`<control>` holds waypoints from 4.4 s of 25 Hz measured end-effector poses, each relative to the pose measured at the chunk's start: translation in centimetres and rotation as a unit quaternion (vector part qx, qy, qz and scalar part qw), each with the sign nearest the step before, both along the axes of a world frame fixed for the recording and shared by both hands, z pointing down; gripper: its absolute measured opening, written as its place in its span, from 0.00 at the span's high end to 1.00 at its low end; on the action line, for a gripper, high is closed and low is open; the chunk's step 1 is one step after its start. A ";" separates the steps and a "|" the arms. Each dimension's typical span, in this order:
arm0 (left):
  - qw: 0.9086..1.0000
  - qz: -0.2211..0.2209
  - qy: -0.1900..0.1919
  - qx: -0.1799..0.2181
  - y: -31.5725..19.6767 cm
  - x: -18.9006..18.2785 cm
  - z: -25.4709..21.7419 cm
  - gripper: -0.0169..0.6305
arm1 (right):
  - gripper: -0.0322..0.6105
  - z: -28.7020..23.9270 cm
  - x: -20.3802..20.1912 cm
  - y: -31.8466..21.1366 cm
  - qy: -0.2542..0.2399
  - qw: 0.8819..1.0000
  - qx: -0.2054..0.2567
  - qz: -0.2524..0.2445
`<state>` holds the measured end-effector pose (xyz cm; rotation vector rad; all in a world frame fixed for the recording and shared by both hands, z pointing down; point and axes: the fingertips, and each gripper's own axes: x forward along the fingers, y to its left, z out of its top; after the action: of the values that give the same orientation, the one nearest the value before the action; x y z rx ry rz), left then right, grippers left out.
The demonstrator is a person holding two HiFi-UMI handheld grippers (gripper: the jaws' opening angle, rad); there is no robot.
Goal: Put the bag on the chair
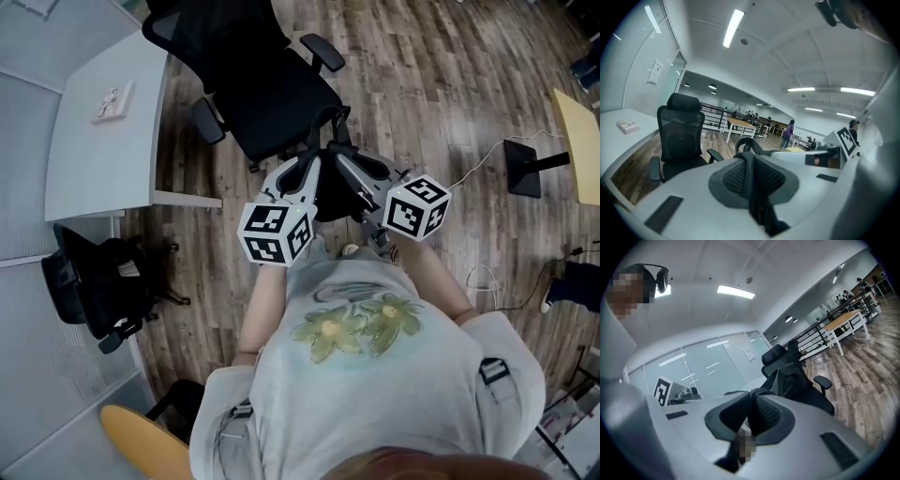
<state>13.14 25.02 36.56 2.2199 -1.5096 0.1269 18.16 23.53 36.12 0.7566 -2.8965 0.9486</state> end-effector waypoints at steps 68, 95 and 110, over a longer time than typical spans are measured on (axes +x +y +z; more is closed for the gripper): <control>0.999 0.025 0.031 -0.014 -33.8 -23.5 2.0 0.90 | 0.88 2.0 -22.3 -32.9 0.017 1.000 -0.005 -0.005; 0.999 0.025 -0.026 0.012 -51.0 -27.4 0.4 0.90 | 0.88 0.3 -26.1 -50.5 0.008 0.999 0.027 -0.029; 0.999 0.020 0.000 -0.045 -55.8 -29.2 7.1 0.90 | 0.88 7.2 -27.3 -55.6 0.043 0.998 -0.031 -0.028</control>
<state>-16.07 -30.78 43.61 2.1788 -1.4318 0.2037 -9.16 -32.12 43.28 0.6919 -2.7861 0.9700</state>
